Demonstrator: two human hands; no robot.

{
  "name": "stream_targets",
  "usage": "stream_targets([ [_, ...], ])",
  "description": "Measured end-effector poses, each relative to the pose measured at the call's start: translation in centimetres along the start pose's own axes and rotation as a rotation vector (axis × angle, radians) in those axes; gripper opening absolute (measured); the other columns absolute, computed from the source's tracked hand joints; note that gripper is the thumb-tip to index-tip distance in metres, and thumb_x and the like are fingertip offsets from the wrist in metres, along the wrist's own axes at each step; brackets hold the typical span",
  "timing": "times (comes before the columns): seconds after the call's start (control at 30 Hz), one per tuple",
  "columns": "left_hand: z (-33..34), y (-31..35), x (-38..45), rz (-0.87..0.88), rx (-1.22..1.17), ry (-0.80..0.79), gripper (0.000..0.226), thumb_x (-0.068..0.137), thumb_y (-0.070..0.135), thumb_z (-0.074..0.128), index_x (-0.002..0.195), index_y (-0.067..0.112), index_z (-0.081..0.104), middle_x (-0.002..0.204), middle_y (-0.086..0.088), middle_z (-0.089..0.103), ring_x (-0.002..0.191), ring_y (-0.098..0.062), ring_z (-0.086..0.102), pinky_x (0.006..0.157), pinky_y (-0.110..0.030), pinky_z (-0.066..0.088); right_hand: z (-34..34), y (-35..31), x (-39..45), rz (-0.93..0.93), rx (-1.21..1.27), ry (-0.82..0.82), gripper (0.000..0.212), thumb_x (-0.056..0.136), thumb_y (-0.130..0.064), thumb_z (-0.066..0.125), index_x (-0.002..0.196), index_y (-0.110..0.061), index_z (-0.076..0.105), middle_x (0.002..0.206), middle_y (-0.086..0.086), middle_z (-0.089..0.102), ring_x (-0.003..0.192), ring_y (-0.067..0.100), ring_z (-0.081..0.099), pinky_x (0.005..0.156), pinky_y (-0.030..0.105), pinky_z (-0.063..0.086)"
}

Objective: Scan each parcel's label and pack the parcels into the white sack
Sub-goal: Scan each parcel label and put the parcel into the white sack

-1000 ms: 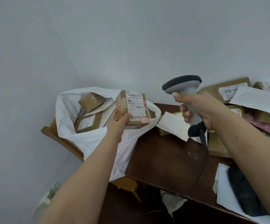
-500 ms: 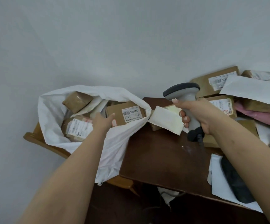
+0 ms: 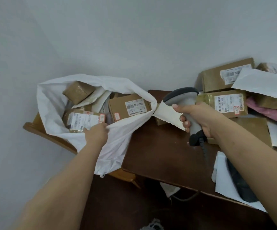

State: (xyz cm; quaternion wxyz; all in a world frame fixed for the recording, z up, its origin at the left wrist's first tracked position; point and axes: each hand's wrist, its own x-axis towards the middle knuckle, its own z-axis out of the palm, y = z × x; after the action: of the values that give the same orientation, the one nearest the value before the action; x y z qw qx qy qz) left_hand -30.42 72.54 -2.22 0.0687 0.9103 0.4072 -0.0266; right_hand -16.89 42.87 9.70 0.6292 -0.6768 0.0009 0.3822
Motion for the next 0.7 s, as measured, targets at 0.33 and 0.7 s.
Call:
stream_targets([
  [0.33,-7.5,-2.0,-3.1,0.253,-0.082,-0.227,0.028,0.085,0.049,0.067,0.098,0.025,0.071,0.090,0.009,0.064,0.091,-0.014,0.060,0.080,-0.032,0.048,5.9,0.1,1.4,-0.059,0.027,-0.164,0.034,0.086,-0.024,0.076,0.106,-0.005,0.057,0.056,0.002,0.051,0.038,0.010,0.042,0.040,0.022,0.041],
  [0.7,-5.3,15.8,-4.7,0.517,-0.312,-0.048,0.045,0.081,0.055,0.066,0.117,0.028,0.066,0.116,0.011,0.067,0.108,-0.011,0.061,0.093,-0.035,0.049,-5.1,2.2,-2.8,0.004,0.203,0.067,0.029,0.087,-0.023,0.074,0.106,-0.006,0.059,0.054,0.002,0.051,0.037,0.010,0.043,0.039,0.022,0.040],
])
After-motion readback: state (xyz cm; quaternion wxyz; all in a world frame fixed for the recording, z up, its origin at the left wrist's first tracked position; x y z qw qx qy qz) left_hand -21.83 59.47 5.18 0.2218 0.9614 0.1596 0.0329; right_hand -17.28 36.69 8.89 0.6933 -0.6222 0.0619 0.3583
